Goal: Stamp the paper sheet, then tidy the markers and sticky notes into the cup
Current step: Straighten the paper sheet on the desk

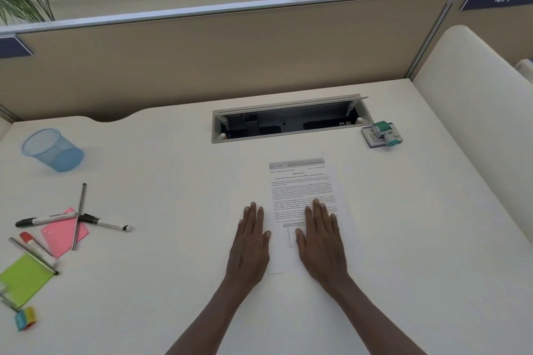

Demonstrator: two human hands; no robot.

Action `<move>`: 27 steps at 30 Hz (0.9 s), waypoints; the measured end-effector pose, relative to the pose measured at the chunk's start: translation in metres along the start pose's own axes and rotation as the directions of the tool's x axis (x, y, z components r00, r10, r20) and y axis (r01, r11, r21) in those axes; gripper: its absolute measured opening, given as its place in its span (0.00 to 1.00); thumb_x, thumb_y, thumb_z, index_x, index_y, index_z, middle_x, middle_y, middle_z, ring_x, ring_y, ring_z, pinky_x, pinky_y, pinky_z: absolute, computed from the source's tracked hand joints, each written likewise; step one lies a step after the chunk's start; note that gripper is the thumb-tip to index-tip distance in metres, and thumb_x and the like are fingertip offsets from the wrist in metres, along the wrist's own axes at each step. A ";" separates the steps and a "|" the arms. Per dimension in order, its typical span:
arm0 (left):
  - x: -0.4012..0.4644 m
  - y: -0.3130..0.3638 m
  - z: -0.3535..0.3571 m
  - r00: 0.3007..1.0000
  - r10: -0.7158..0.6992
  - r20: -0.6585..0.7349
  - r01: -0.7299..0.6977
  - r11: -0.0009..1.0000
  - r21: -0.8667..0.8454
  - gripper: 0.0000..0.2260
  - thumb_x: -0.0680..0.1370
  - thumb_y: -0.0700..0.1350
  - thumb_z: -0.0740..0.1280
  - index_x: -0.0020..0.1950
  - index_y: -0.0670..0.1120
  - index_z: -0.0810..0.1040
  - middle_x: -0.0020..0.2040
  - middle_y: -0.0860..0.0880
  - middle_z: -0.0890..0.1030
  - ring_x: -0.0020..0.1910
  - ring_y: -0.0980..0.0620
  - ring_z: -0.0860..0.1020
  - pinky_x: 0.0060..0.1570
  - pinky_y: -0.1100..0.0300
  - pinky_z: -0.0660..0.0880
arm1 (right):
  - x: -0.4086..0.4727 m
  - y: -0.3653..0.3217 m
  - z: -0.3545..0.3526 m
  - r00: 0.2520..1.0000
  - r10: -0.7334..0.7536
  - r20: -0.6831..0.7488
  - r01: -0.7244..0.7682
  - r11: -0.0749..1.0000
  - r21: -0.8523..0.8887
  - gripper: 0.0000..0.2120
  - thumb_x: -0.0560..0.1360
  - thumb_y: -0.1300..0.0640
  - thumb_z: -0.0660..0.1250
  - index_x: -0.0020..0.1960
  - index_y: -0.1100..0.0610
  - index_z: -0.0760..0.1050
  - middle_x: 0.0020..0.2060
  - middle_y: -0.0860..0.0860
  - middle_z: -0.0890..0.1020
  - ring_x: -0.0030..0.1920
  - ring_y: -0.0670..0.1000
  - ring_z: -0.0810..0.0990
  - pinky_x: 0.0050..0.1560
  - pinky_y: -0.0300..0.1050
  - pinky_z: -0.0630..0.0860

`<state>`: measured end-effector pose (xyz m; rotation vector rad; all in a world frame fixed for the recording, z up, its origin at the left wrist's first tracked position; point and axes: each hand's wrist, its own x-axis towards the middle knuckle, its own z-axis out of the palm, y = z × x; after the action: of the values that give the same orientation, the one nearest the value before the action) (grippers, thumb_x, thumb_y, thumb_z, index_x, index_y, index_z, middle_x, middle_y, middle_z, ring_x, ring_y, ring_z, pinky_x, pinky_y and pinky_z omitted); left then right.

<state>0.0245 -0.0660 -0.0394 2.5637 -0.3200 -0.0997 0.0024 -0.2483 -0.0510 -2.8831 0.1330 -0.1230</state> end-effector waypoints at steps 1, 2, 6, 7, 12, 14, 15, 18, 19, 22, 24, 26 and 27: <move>0.000 -0.007 -0.003 1.000 -0.009 -0.013 0.009 1.000 0.011 0.25 0.84 0.47 0.52 0.79 0.48 0.47 0.80 0.52 0.46 0.79 0.58 0.41 0.76 0.63 0.41 | 0.003 -0.009 0.002 1.000 -0.010 0.011 0.010 1.000 -0.001 0.29 0.80 0.47 0.51 0.76 0.62 0.63 0.78 0.60 0.60 0.78 0.57 0.59 0.76 0.56 0.54; -0.001 -0.012 -0.005 1.000 -0.012 -0.020 0.013 1.000 0.026 0.25 0.83 0.48 0.51 0.80 0.48 0.48 0.80 0.52 0.47 0.79 0.58 0.42 0.76 0.63 0.41 | 0.003 -0.016 0.004 1.000 -0.015 0.018 0.015 1.000 0.002 0.29 0.80 0.47 0.51 0.76 0.62 0.63 0.78 0.60 0.60 0.78 0.57 0.58 0.75 0.56 0.54; -0.002 -0.037 -0.014 0.999 -0.022 -0.023 0.023 0.999 0.046 0.27 0.81 0.54 0.45 0.80 0.49 0.51 0.80 0.53 0.49 0.79 0.58 0.43 0.77 0.61 0.44 | 0.007 -0.044 0.011 0.998 -0.046 0.039 0.046 0.999 0.002 0.28 0.80 0.48 0.52 0.75 0.63 0.65 0.77 0.60 0.61 0.78 0.57 0.59 0.75 0.56 0.54; -0.002 -0.042 -0.015 0.999 -0.028 -0.024 0.029 0.999 0.041 0.27 0.81 0.55 0.44 0.80 0.49 0.50 0.80 0.54 0.49 0.79 0.59 0.43 0.77 0.60 0.45 | 0.008 -0.050 0.012 0.998 -0.052 0.040 0.052 0.999 0.008 0.28 0.80 0.48 0.52 0.74 0.63 0.65 0.77 0.61 0.61 0.77 0.58 0.60 0.75 0.56 0.54; -0.006 -0.061 -0.022 0.999 -0.040 -0.035 0.041 0.998 0.047 0.26 0.81 0.54 0.43 0.79 0.48 0.52 0.80 0.54 0.50 0.78 0.60 0.44 0.77 0.62 0.42 | 0.006 -0.073 0.018 0.998 -0.058 0.030 0.058 0.998 0.023 0.28 0.80 0.49 0.52 0.74 0.64 0.65 0.76 0.62 0.63 0.77 0.59 0.62 0.74 0.58 0.56; -0.007 -0.066 -0.022 0.998 -0.041 -0.041 0.043 0.998 0.049 0.26 0.81 0.52 0.43 0.79 0.47 0.52 0.80 0.54 0.51 0.78 0.60 0.44 0.76 0.63 0.42 | 0.004 -0.080 0.020 0.998 -0.050 0.035 0.049 0.999 0.021 0.28 0.81 0.49 0.52 0.74 0.65 0.64 0.76 0.62 0.62 0.77 0.59 0.61 0.73 0.58 0.56; -0.007 -0.068 -0.022 0.998 -0.042 -0.045 0.044 0.998 0.049 0.25 0.82 0.52 0.43 0.79 0.47 0.52 0.80 0.54 0.51 0.78 0.60 0.44 0.76 0.63 0.42 | 0.003 -0.082 0.021 0.998 -0.046 0.038 0.046 0.999 0.019 0.28 0.81 0.49 0.52 0.75 0.65 0.64 0.76 0.63 0.61 0.77 0.59 0.61 0.73 0.58 0.56; -0.008 -0.069 -0.021 0.998 -0.041 -0.052 0.044 0.998 0.044 0.25 0.82 0.50 0.44 0.79 0.47 0.52 0.79 0.54 0.50 0.79 0.59 0.45 0.76 0.64 0.42 | 0.003 -0.085 0.022 0.998 -0.039 0.045 0.039 0.999 0.016 0.28 0.81 0.49 0.52 0.74 0.65 0.64 0.76 0.63 0.61 0.77 0.59 0.61 0.74 0.58 0.55; -0.008 -0.069 -0.021 0.998 -0.042 -0.054 0.044 0.998 0.042 0.24 0.82 0.50 0.44 0.79 0.47 0.52 0.79 0.54 0.50 0.79 0.59 0.45 0.76 0.64 0.41 | 0.003 -0.085 0.022 0.998 -0.039 0.044 0.039 0.999 0.013 0.28 0.80 0.49 0.53 0.74 0.65 0.64 0.76 0.63 0.61 0.77 0.59 0.61 0.74 0.58 0.55; -0.008 -0.069 -0.021 0.998 -0.040 -0.058 0.043 0.998 0.052 0.24 0.82 0.48 0.45 0.79 0.48 0.51 0.79 0.54 0.52 0.79 0.59 0.46 0.76 0.65 0.41 | 0.003 -0.085 0.021 0.998 -0.036 0.043 0.035 0.999 0.010 0.28 0.80 0.49 0.52 0.74 0.64 0.65 0.76 0.62 0.62 0.77 0.59 0.62 0.74 0.57 0.55; -0.008 -0.069 -0.021 0.997 -0.035 -0.061 0.039 0.997 0.069 0.24 0.82 0.48 0.44 0.79 0.47 0.52 0.79 0.53 0.52 0.79 0.58 0.47 0.76 0.65 0.40 | 0.003 -0.086 0.021 0.999 -0.033 0.041 0.033 0.999 0.005 0.28 0.80 0.49 0.52 0.74 0.64 0.65 0.76 0.62 0.62 0.76 0.59 0.62 0.73 0.57 0.55; -0.007 -0.070 -0.020 0.998 -0.034 -0.061 0.038 0.997 0.072 0.24 0.82 0.49 0.44 0.79 0.47 0.52 0.79 0.53 0.52 0.79 0.57 0.47 0.76 0.65 0.41 | 0.003 -0.086 0.021 0.999 -0.031 0.039 0.031 0.999 0.008 0.28 0.80 0.49 0.52 0.74 0.64 0.66 0.76 0.62 0.63 0.76 0.59 0.62 0.73 0.57 0.55; -0.007 -0.070 -0.020 0.998 -0.035 -0.061 0.039 0.997 0.072 0.24 0.82 0.49 0.44 0.79 0.47 0.53 0.80 0.53 0.53 0.79 0.57 0.47 0.76 0.65 0.41 | 0.003 -0.085 0.021 0.999 -0.032 0.035 0.032 0.999 0.010 0.28 0.80 0.49 0.52 0.74 0.64 0.66 0.76 0.62 0.63 0.76 0.59 0.62 0.73 0.57 0.55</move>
<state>0.0349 0.0033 -0.0598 2.6401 -0.2577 -0.0252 0.0147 -0.1613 -0.0499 -2.8766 0.0791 -0.0786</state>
